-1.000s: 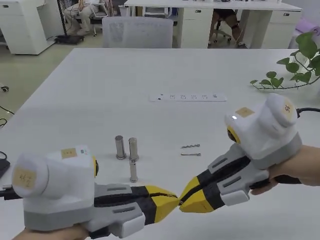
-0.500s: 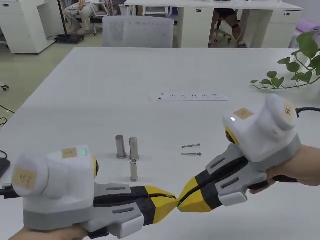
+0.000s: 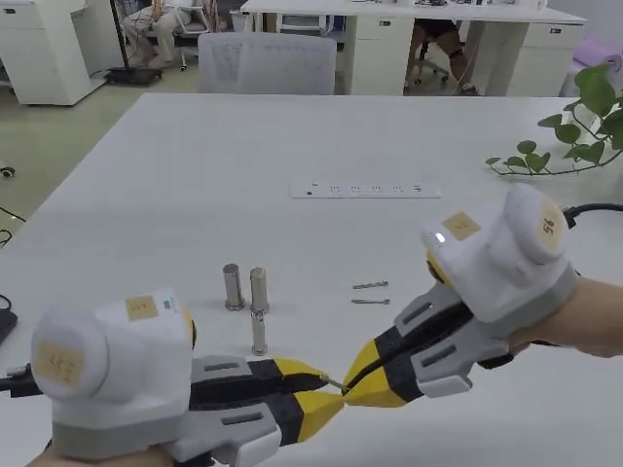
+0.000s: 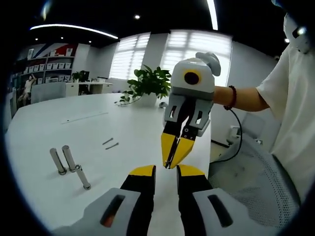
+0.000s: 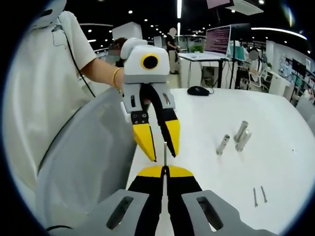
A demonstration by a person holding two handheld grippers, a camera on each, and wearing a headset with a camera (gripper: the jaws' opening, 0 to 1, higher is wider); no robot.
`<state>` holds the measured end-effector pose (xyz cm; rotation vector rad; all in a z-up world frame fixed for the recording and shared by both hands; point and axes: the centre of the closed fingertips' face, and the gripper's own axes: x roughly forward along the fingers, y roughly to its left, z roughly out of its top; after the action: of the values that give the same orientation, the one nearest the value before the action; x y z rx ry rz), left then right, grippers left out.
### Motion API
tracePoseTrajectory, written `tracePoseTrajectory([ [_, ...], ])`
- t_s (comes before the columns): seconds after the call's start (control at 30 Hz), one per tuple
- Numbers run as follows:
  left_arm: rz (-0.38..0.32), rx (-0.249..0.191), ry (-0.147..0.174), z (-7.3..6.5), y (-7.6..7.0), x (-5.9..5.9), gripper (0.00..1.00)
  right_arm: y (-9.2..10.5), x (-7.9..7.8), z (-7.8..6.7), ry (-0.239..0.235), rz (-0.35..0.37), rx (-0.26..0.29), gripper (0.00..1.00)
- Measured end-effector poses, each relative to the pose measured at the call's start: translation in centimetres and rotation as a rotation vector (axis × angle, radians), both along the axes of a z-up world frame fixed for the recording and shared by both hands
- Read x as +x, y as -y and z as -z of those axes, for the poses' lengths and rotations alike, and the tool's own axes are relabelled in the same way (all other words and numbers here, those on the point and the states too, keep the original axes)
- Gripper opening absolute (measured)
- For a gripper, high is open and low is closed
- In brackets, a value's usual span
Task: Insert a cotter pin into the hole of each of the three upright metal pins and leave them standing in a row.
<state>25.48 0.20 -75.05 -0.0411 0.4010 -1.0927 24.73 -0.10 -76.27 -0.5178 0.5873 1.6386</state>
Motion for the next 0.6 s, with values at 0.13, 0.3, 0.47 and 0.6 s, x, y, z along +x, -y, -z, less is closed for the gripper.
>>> tracePoseTrajectory([
  [0.13,-0.039,0.014,0.011,0.3,-0.6,0.5,0.26,0.3,0.7,0.5,0.030,0.010,-0.042,0.02],
  [0.3,-0.101,0.040,0.009,1.1,-1.6,1.1,0.28,0.5,1.9,0.9,0.096,0.019,-0.085,0.02],
  [0.47,-0.192,0.073,0.011,1.8,-3.1,2.4,0.27,0.5,3.1,1.3,0.176,0.028,-0.120,0.02],
  [0.6,-0.251,0.102,0.018,2.3,-4.3,3.3,0.28,0.5,3.8,1.8,0.213,0.031,-0.149,0.02],
])
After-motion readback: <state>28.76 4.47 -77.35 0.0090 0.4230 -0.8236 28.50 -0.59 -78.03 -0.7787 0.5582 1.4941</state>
